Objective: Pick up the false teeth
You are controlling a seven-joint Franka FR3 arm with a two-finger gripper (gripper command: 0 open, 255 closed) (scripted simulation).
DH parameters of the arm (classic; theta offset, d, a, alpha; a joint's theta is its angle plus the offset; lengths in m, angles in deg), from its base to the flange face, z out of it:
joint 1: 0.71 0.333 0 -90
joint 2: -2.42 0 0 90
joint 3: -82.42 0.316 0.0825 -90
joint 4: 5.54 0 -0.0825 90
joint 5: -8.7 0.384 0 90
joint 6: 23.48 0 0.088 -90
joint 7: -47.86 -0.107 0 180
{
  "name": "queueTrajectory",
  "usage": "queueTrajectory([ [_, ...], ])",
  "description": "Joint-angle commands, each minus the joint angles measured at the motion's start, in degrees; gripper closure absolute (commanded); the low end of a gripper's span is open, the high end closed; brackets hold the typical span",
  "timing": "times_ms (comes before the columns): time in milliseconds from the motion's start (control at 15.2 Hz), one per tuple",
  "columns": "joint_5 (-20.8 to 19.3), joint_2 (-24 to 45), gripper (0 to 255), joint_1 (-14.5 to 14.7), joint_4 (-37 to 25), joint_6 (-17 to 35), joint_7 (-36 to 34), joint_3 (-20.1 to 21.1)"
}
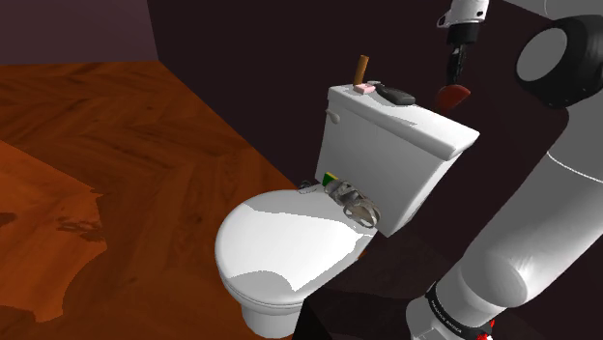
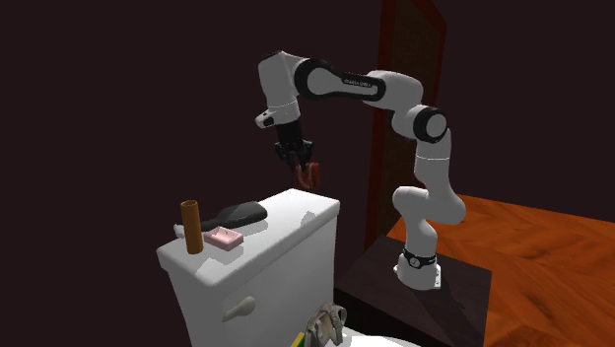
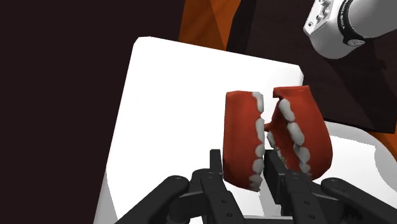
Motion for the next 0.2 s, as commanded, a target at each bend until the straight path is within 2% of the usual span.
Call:
queueTrajectory([
  [0,0.4,1.1,255,-0.3,-2.8,-1.9,0.6,-0.2],
  [132,0.5,1.1,255,-0.3,-3.0,-2.0,0.7,-0.2],
])
